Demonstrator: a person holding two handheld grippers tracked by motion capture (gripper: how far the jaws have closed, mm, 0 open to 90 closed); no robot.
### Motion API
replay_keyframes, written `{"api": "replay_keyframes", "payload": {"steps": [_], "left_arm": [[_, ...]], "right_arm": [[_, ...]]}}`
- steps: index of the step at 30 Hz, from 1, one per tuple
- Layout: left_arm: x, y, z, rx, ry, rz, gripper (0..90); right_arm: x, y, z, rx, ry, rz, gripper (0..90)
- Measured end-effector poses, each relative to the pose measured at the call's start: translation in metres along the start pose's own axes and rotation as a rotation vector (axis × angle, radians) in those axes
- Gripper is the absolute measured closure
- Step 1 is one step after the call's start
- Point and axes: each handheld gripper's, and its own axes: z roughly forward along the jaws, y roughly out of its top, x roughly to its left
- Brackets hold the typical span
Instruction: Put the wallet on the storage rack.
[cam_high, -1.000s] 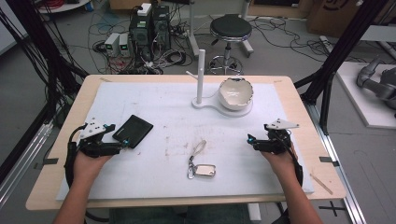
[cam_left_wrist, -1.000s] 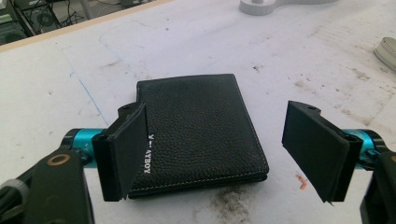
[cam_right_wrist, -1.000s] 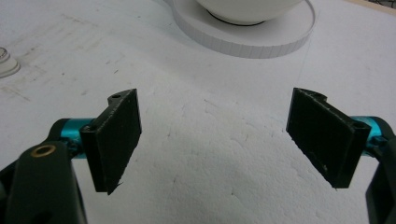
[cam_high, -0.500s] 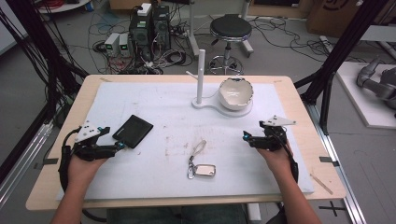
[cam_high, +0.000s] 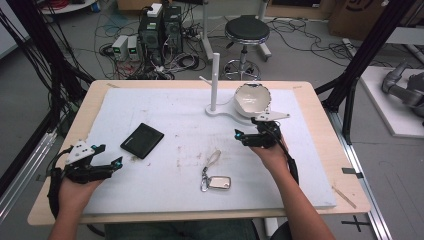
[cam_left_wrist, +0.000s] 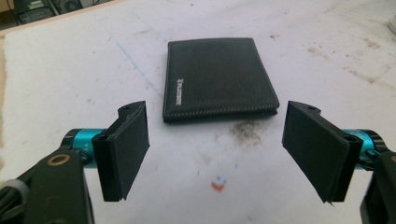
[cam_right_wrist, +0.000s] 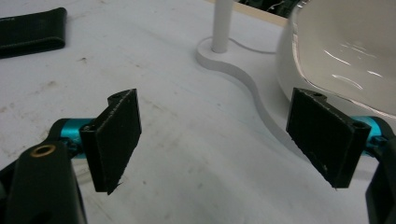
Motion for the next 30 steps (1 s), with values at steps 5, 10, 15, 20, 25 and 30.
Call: {"api": "replay_keyframes", "payload": {"steps": [5,10,15,20,25,30], "left_arm": [[0.000,-0.006,-0.009,0.015,0.021,-0.001,22.9],[-0.001,-0.012,-0.017,0.021,0.034,-0.007,22.9],[0.000,-0.014,-0.022,0.023,0.041,-0.011,22.9],[0.002,-0.015,-0.026,0.020,0.046,-0.014,22.9],[0.003,-0.016,-0.027,0.017,0.046,-0.018,22.9],[0.005,-0.017,-0.030,0.015,0.053,-0.020,22.9]], "right_arm": [[0.011,0.014,0.017,0.008,0.051,-0.035,18.2],[0.024,0.031,0.035,0.008,0.111,-0.054,18.1],[0.042,0.048,0.056,0.014,0.172,-0.077,18.2],[0.060,0.065,0.079,0.039,0.231,-0.087,18.1],[0.080,0.079,0.101,0.061,0.280,-0.099,18.2],[0.094,0.092,0.121,0.077,0.318,-0.101,18.1]]}}
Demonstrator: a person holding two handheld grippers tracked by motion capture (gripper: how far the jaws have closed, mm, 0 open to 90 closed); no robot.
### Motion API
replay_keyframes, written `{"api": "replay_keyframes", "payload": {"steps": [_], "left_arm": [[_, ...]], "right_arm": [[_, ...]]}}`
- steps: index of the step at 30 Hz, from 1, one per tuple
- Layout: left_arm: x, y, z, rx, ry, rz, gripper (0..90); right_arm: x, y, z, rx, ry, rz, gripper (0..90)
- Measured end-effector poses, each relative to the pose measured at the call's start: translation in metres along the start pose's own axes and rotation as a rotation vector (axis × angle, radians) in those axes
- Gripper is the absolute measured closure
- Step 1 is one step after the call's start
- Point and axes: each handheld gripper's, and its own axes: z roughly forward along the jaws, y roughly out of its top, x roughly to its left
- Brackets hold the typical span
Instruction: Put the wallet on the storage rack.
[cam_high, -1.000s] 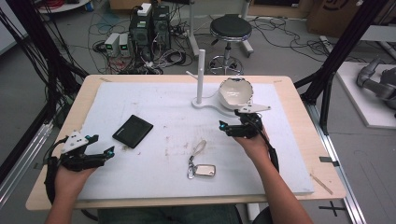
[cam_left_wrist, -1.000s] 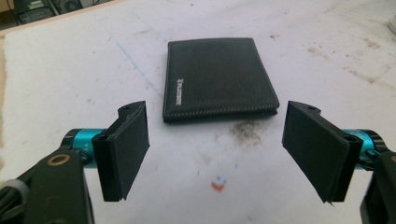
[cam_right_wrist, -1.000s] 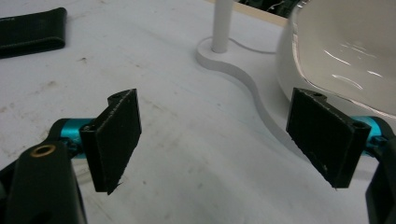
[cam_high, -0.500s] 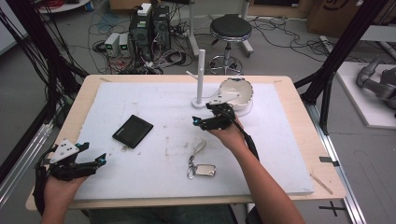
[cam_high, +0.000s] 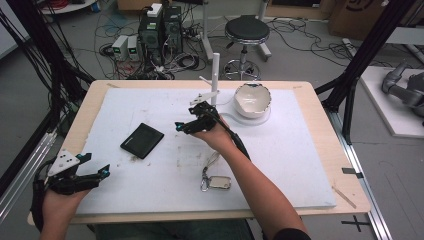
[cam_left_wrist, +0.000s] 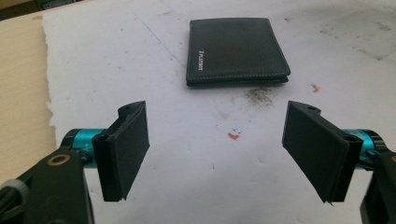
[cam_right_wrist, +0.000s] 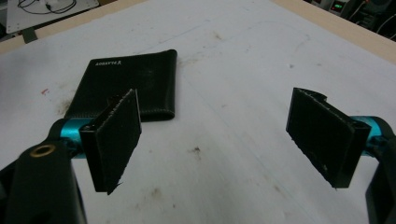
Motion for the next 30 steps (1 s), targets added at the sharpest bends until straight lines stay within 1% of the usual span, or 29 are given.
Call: {"api": "replay_keyframes", "payload": {"steps": [1,2,3,4,5,6,7,8,9,10,11,12,13,14,15,16,19,20,22,23,24,25,26,27,29,30], "left_arm": [[0.000,0.000,-0.001,0.000,0.001,0.001,22.9],[0.001,0.000,-0.001,-0.001,0.003,-0.003,22.9],[0.001,0.000,-0.001,-0.001,0.003,-0.003,22.9],[0.001,-0.001,-0.002,-0.001,0.003,-0.002,22.9],[0.001,-0.001,-0.002,-0.001,0.003,-0.002,22.9],[0.001,-0.001,-0.002,0.000,0.003,-0.003,22.9],[0.001,-0.001,-0.002,0.000,0.003,-0.003,22.9],[0.001,-0.001,-0.002,0.002,0.002,-0.001,22.9],[0.001,-0.001,-0.002,0.002,0.002,-0.001,22.9],[0.000,-0.002,-0.003,0.000,0.000,0.003,22.9],[0.000,-0.002,-0.003,0.000,0.000,0.003,22.9],[0.000,-0.002,-0.005,0.001,0.004,0.006,22.9],[0.000,-0.002,-0.005,0.001,0.004,0.006,22.9],[0.001,-0.002,-0.006,-0.002,0.006,0.001,22.9],[0.001,-0.002,-0.006,-0.002,0.006,0.001,22.9],[0.001,-0.003,-0.007,-0.001,0.008,0.000,22.9],[0.002,-0.004,-0.009,0.001,0.011,0.001,22.9],[0.003,-0.004,-0.009,-0.003,0.012,-0.007,22.9],[0.003,-0.004,-0.009,-0.003,0.011,-0.006,22.9],[0.003,-0.004,-0.009,-0.003,0.011,-0.006,22.9],[0.003,-0.004,-0.009,0.000,0.010,-0.004,22.9],[0.003,-0.004,-0.009,0.000,0.010,-0.004,22.9],[0.003,-0.004,-0.008,0.002,0.010,-0.003,22.9],[0.003,-0.004,-0.008,0.002,0.010,-0.003,22.9],[0.002,-0.004,-0.008,0.004,0.010,-0.002,22.9],[0.003,-0.005,-0.008,0.004,0.009,-0.002,22.9]], "right_arm": [[0.000,0.000,0.000,0.000,0.000,0.000,18.1],[0.003,0.006,0.008,0.012,0.008,-0.009,18.1],[0.003,0.006,0.008,0.012,0.008,-0.009,18.1],[0.006,0.011,0.015,0.010,0.017,-0.015,18.1],[0.006,0.011,0.015,0.010,0.017,-0.015,18.1],[0.009,0.016,0.023,0.019,0.030,-0.021,18.1],[0.009,0.016,0.023,0.019,0.030,-0.021,18.1],[0.012,0.020,0.031,0.027,0.040,-0.015,18.2],[0.012,0.020,0.031,0.027,0.040,-0.015,18.2],[0.015,0.024,0.040,0.043,0.052,-0.022,18.2],[0.015,0.024,0.040,0.043,0.052,-0.022,18.2],[0.018,0.027,0.048,0.044,0.061,-0.034,18.1],[0.018,0.027,0.048,0.044,0.061,-0.034,18.1],[0.020,0.029,0.055,0.041,0.079,-0.019,18.1],[0.020,0.029,0.055,0.041,0.079,-0.019,18.1],[0.020,0.030,0.064,0.048,0.080,-0.012,18.1],[0.022,0.031,0.075,0.057,0.098,0.011,18.1],[0.022,0.031,0.079,0.057,0.099,0.013,18.1],[0.025,0.031,0.087,0.074,0.100,-0.002,18.1],[0.025,0.031,0.087,0.074,0.100,-0.002,18.1],[0.027,0.031,0.095,0.085,0.108,-0.007,18.1],[0.027,0.031,0.095,0.085,0.108,-0.007,18.1],[0.029,0.032,0.102,0.100,0.108,-0.005,18.2],[0.029,0.032,0.102,0.100,0.108,-0.005,18.2],[0.030,0.031,0.109,0.119,0.111,0.003,18.2],[0.031,0.030,0.116,0.143,0.114,-0.004,18.2]]}}
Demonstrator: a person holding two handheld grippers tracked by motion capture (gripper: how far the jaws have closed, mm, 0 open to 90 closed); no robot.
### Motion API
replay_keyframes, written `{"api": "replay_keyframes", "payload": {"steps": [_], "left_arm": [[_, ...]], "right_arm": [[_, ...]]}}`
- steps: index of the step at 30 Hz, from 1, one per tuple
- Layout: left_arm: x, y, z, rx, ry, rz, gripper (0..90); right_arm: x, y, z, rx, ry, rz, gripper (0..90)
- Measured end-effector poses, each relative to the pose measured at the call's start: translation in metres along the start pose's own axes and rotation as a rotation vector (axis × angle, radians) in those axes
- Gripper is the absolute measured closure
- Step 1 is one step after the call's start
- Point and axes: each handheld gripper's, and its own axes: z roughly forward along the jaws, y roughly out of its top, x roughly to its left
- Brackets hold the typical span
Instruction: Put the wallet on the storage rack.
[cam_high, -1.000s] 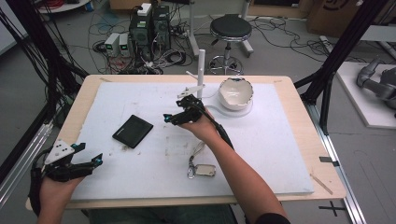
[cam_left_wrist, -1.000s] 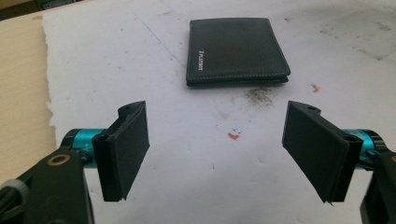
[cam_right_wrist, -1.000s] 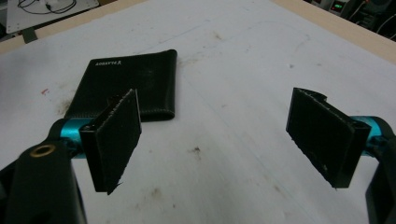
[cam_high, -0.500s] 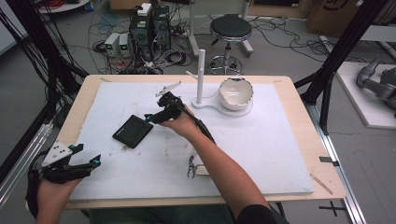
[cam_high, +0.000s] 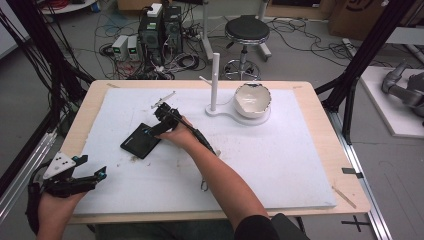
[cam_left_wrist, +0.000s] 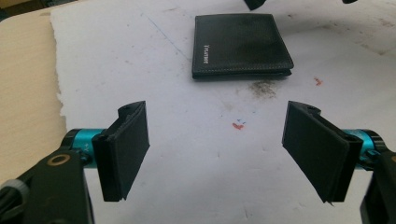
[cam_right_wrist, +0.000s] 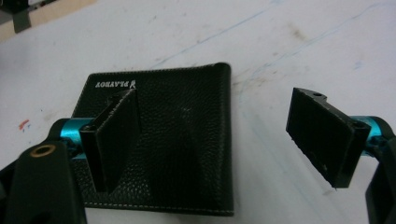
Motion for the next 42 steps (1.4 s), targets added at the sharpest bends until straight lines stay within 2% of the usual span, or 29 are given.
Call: {"api": "replay_keyframes", "payload": {"steps": [5,7,8,9,11,12,13,14,17,18,19,22,23,24,25,26,27,33,37,41,42], "left_arm": [[0.001,0.000,-0.001,0.000,0.000,0.000,22.9],[0.002,-0.001,-0.001,0.002,0.002,0.000,22.9],[0.002,-0.001,0.000,0.003,0.001,0.000,22.9],[0.002,-0.001,0.000,0.003,0.001,0.000,22.9],[0.002,-0.001,0.000,0.007,0.001,0.004,22.9],[0.001,-0.001,0.000,0.005,0.002,0.001,22.9],[0.001,-0.001,0.000,0.005,0.002,0.001,22.9],[0.001,0.000,0.000,0.006,0.002,0.004,22.9],[0.000,0.000,0.000,0.005,0.003,0.002,22.9],[0.000,0.000,0.000,0.008,0.003,0.004,22.9],[0.000,0.000,0.000,0.009,0.003,0.005,22.9],[0.000,0.000,0.000,0.007,0.004,0.006,22.9],[0.000,0.000,0.000,0.007,0.004,0.006,22.9],[0.000,0.000,-0.001,0.007,0.005,0.004,23.0],[0.000,0.000,-0.001,0.007,0.005,0.004,23.0],[0.000,0.000,-0.001,0.009,0.006,0.003,23.0],[0.000,0.000,-0.001,0.009,0.006,0.003,23.0],[0.001,0.000,0.000,0.008,0.007,0.005,23.0],[0.001,-0.001,0.000,0.007,0.006,0.003,23.0],[0.001,0.000,0.000,-0.001,-0.007,0.002,23.0],[0.000,0.001,0.001,-0.001,-0.009,0.005,23.0]], "right_arm": [[0.002,0.000,0.010,0.013,0.019,0.005,18.2],[0.002,-0.002,0.015,0.032,0.021,-0.002,18.2],[0.003,-0.004,0.019,0.069,0.026,-0.006,19.6],[0.003,-0.005,0.020,0.084,0.031,-0.001,21.2],[0.003,-0.006,0.022,0.085,0.040,0.003,21.3],[0.004,-0.006,0.021,0.086,0.045,-0.003,27.2],[0.004,-0.006,0.021,0.086,0.045,-0.003,27.2],[0.004,-0.006,0.020,0.088,0.069,-0.004,35.2],[0.003,-0.006,0.020,0.087,0.086,0.003,38.5],[0.001,-0.007,0.019,0.087,0.093,0.013,42.6],[0.001,-0.007,0.019,0.087,0.093,0.013,42.6],[-0.002,-0.008,0.017,0.076,0.100,0.038,56.6],[-0.002,-0.008,0.017,0.076,0.100,0.038,56.6],[-0.004,-0.008,0.015,0.076,0.099,0.049,64.4],[-0.004,-0.008,0.015,0.076,0.099,0.049,64.4],[-0.005,-0.007,0.013,0.072,0.093,0.046,70.5],[-0.005,-0.007,0.012,0.074,0.092,0.040,72.3],[-0.007,-0.006,0.008,0.081,0.096,0.040,81.2],[-0.007,-0.004,0.002,0.082,0.095,0.035,82.5],[-0.004,-0.001,-0.011,0.055,0.085,0.005,83.2],[-0.003,0.001,-0.019,0.041,0.085,-0.004,83.5]]}}
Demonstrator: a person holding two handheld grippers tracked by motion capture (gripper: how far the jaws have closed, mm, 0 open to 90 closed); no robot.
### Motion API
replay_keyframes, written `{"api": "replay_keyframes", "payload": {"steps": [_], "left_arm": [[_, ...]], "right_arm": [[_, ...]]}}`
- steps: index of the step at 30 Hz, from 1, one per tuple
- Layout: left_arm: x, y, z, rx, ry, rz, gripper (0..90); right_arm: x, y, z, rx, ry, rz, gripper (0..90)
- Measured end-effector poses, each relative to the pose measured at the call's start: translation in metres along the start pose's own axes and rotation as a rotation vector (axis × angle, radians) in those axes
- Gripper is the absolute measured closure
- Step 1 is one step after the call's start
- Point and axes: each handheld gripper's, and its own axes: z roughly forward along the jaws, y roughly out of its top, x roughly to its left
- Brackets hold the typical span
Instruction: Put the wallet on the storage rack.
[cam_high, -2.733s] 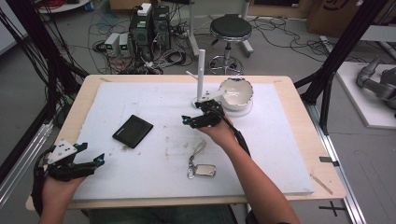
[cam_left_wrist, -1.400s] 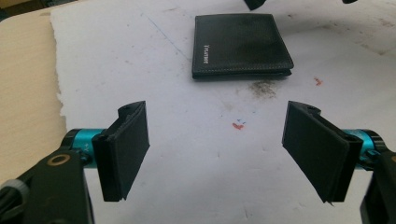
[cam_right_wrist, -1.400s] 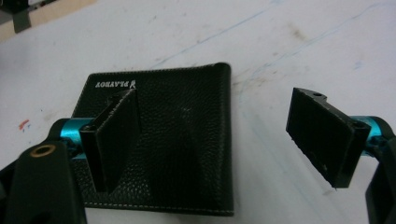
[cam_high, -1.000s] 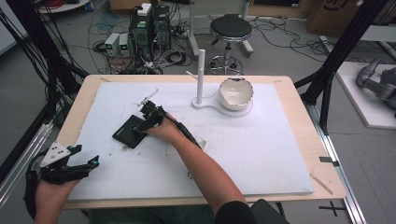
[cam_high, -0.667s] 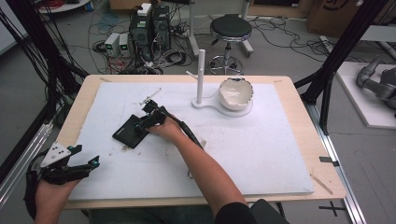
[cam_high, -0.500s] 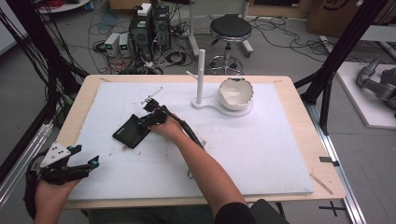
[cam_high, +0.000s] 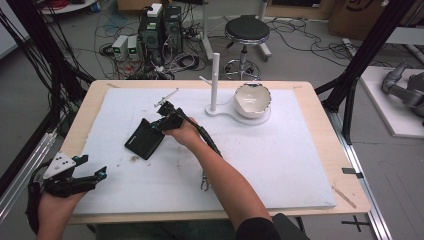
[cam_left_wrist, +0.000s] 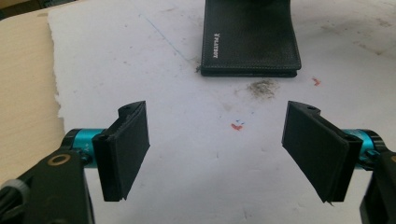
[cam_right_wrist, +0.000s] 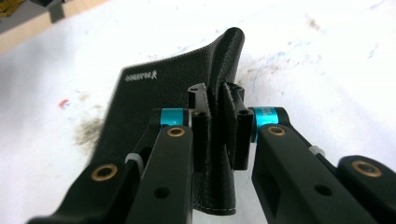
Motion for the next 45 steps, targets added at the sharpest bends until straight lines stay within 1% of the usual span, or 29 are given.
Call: {"api": "replay_keyframes", "payload": {"steps": [1,2,3,4,5,6,7,8,9,10,12,14,15,16,17,20,23,24,25,28,29,30,31,34,35,38,41,44,45], "left_arm": [[0.000,0.000,0.000,0.000,0.000,0.000,23.0],[-0.001,0.001,0.001,0.000,-0.002,0.004,23.0],[-0.001,0.001,0.001,0.000,-0.002,0.004,23.0],[-0.002,0.001,0.001,0.002,-0.003,0.007,23.0],[-0.002,0.001,0.001,0.002,-0.003,0.007,23.0],[-0.002,0.001,0.002,0.000,-0.004,0.007,23.0],[-0.002,0.001,0.002,0.000,-0.004,0.007,23.0],[-0.002,0.001,0.002,-0.002,-0.005,0.007,23.0],[-0.002,0.001,0.002,-0.002,-0.005,0.007,23.0],[-0.002,0.002,0.002,-0.004,-0.004,0.006,23.0],[-0.002,0.002,0.003,-0.007,-0.007,0.003,23.1],[-0.003,0.004,0.006,-0.006,-0.014,0.008,23.0],[-0.003,0.004,0.006,-0.006,-0.014,0.008,23.0],[-0.004,0.006,0.008,-0.006,-0.020,0.011,23.0],[-0.004,0.006,0.008,-0.006,-0.020,0.011,23.0],[-0.006,0.009,0.014,-0.005,-0.032,0.019,23.0],[-0.007,0.011,0.018,-0.006,-0.040,0.021,23.0],[-0.008,0.014,0.021,-0.009,-0.047,0.025,23.0],[-0.008,0.014,0.021,-0.009,-0.047,0.025,23.0],[-0.010,0.019,0.030,-0.010,-0.067,0.032,23.0],[-0.010,0.019,0.030,-0.010,-0.067,0.032,23.0],[-0.011,0.021,0.034,-0.009,-0.076,0.036,23.0],[-0.011,0.021,0.034,-0.009,-0.076,0.036,23.0],[-0.014,0.027,0.044,-0.008,-0.095,0.047,23.0],[-0.014,0.027,0.044,-0.008,-0.095,0.047,23.1],[-0.018,0.033,0.054,-0.003,-0.118,0.059,23.0],[-0.020,0.036,0.058,-0.004,-0.128,0.062,23.1],[-0.023,0.040,0.066,-0.004,-0.144,0.073,23.0],[-0.023,0.040,0.066,-0.004,-0.144,0.073,23.0]], "right_arm": [[0.000,0.000,0.000,0.000,0.000,0.000,83.5],[0.002,0.002,-0.009,-0.011,-0.013,-0.022,83.6],[0.002,0.002,-0.009,-0.011,-0.013,-0.022,83.6],[0.004,0.003,-0.019,-0.029,-0.023,-0.036,83.7],[0.004,0.003,-0.019,-0.029,-0.023,-0.036,83.7],[0.006,0.003,-0.029,-0.041,-0.033,-0.049,83.8],[0.006,0.003,-0.029,-0.041,-0.033,-0.049,83.8],[0.006,0.002,-0.039,-0.054,-0.052,-0.070,83.8],[0.006,0.002,-0.039,-0.054,-0.052,-0.070,83.8],[0.007,0.001,-0.049,-0.065,-0.067,-0.079,83.8],[0.007,0.000,-0.055,-0.067,-0.077,-0.086,83.9],[0.006,-0.003,-0.070,-0.077,-0.094,-0.090,84.0],[0.006,-0.003,-0.070,-0.077,-0.094,-0.090,84.0],[0.006,-0.004,-0.080,-0.083,-0.108,-0.088,84.0],[0.006,-0.004,-0.080,-0.083,-0.108,-0.088,84.0],[0.004,-0.008,-0.098,-0.106,-0.131,-0.092,84.0],[0.003,-0.010,-0.107,-0.111,-0.144,-0.090,84.0],[0.003,-0.013,-0.116,-0.118,-0.152,-0.083,84.0],[0.003,-0.013,-0.116,-0.118,-0.152,-0.083,84.0],[0.001,-0.018,-0.135,-0.145,-0.172,-0.074,84.0],[0.001,-0.018,-0.135,-0.145,-0.172,-0.074,84.0],[0.002,-0.020,-0.144,-0.157,-0.182,-0.074,83.9],[0.002,-0.020,-0.144,-0.157,-0.182,-0.074,83.9],[0.003,-0.025,-0.163,-0.194,-0.203,-0.092,83.9],[0.003,-0.025,-0.163,-0.194,-0.203,-0.092,83.9],[0.000,-0.032,-0.182,-0.211,-0.230,-0.074,83.9],[-0.002,-0.037,-0.191,-0.220,-0.249,-0.067,83.9],[-0.008,-0.046,-0.212,-0.239,-0.288,-0.044,83.9],[-0.008,-0.046,-0.212,-0.239,-0.288,-0.044,83.9]]}}
